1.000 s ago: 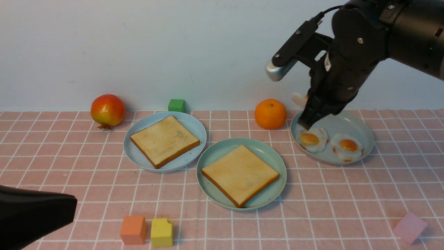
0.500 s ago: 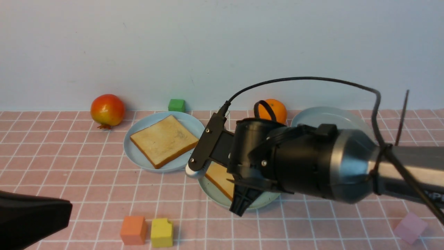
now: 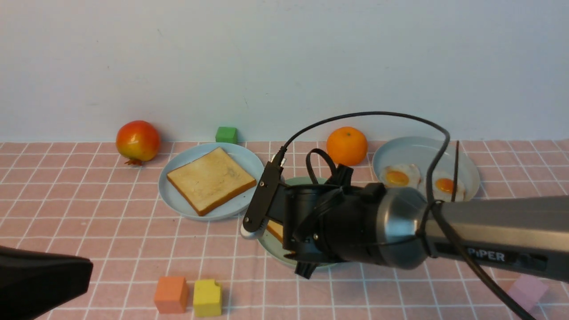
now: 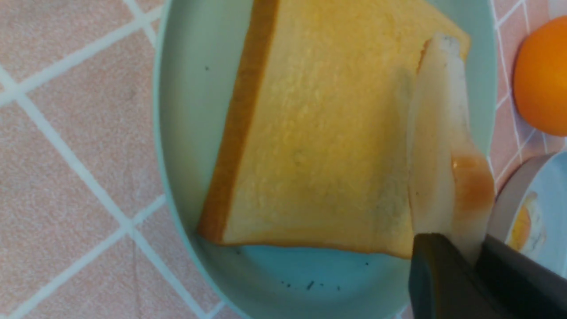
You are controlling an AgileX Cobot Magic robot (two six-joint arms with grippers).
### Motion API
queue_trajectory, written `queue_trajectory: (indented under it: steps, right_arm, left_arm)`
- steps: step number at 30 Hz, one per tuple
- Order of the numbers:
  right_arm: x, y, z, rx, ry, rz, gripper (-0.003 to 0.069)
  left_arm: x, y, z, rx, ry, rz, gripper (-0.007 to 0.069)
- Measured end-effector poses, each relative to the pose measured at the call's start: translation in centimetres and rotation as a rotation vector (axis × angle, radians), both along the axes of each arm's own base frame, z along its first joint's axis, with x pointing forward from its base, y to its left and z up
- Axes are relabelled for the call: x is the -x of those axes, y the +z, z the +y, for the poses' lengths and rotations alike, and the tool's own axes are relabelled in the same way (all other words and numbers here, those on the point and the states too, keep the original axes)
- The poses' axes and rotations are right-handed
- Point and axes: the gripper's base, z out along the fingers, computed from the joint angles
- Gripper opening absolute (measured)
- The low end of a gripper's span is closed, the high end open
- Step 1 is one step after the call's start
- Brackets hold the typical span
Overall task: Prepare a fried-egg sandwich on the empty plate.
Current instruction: Use the right arm to place the fried egg on the slice of bread in the middle, then use the left arm to grab a slice of bread
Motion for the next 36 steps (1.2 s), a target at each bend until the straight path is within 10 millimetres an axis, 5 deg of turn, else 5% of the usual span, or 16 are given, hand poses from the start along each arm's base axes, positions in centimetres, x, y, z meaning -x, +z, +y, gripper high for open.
queue_trajectory:
  steps: [7,11,17,21,23,29,32,36]
  right_arm:
    - [-0.2,-0.3,0.1,-0.021,-0.030,-0.020,0.0108]
    - [-0.2,-0.2,0.1,-0.035,-0.047,-0.026,0.0213]
    - [0.7,-0.4,0.3,-0.050,-0.126,0.032,0.0524]
    - [2.1,0.7,1.0,-0.077,-0.156,0.069,0.0598]
    - [3.0,1.6,1.4,-0.078,-0.139,0.074,0.0598]
    - [8.0,9.1,0.7,-0.100,-0.117,0.048,0.0483]
    - [11.3,15.5,-2.5,-0.290,-0.181,0.059,0.0327]
    - [14.7,20.1,-6.4,-0.507,-0.212,0.134,0.0147]
  left_arm:
    - [0.0,0.0,0.0,0.001,0.000,0.001,0.0013]
    - [0.0,0.0,0.0,0.001,0.000,0.001,0.0013]
    - [0.1,-0.1,0.0,0.004,0.004,0.021,0.0013]
    - [0.3,-0.1,-0.2,0.042,0.008,0.067,0.0013]
    - [0.3,-0.2,-0.2,0.048,0.007,0.076,0.0013]
    - [0.0,-0.5,-0.5,0.009,0.007,0.093,0.0013]
    - [-1.8,-1.6,-2.2,-0.097,0.021,0.118,0.0013]
    - [-4.5,-3.5,-4.2,-0.247,0.057,0.147,0.0013]
